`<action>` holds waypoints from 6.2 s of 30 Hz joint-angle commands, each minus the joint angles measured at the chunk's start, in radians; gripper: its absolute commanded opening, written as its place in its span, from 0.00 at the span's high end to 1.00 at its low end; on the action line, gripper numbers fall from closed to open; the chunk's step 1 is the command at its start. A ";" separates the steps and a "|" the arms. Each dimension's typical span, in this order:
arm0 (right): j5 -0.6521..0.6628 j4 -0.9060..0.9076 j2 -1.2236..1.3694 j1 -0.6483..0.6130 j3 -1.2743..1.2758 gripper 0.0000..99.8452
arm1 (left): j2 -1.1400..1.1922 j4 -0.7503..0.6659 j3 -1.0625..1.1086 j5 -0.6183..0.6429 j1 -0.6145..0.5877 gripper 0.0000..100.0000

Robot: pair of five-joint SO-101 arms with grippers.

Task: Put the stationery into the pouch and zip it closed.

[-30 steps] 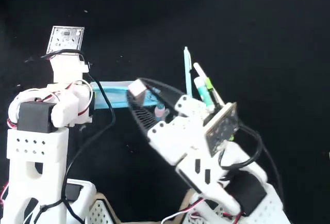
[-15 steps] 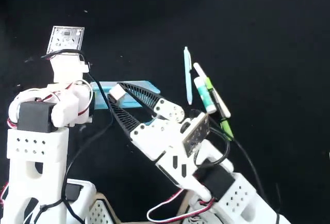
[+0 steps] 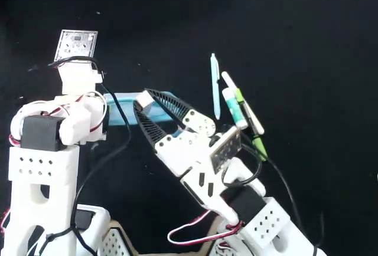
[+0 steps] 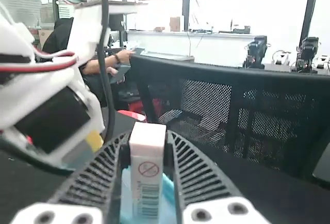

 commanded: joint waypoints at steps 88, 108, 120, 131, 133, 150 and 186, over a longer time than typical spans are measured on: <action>0.327 0.974 1.684 0.741 -1.245 0.99 | 0.008 -0.002 0.027 -0.002 0.010 0.97; 0.336 1.134 1.521 0.738 -1.009 0.83 | 0.008 -0.002 0.027 -0.002 0.010 0.97; 0.414 1.135 1.524 0.658 -1.047 0.88 | 0.008 -0.002 0.027 -0.002 0.010 0.97; 0.574 1.091 1.666 0.661 -1.056 0.88 | 0.008 -0.002 0.027 -0.002 0.010 0.97; 0.574 1.086 1.699 0.661 -1.070 0.88 | 0.008 -0.002 0.027 -0.002 0.010 0.97; 0.502 1.344 1.159 0.651 -0.995 0.99 | 0.008 -0.002 0.027 -0.002 0.010 0.97; 0.029 0.416 0.068 -0.101 -0.472 0.99 | 0.008 -0.002 0.027 -0.002 0.010 0.97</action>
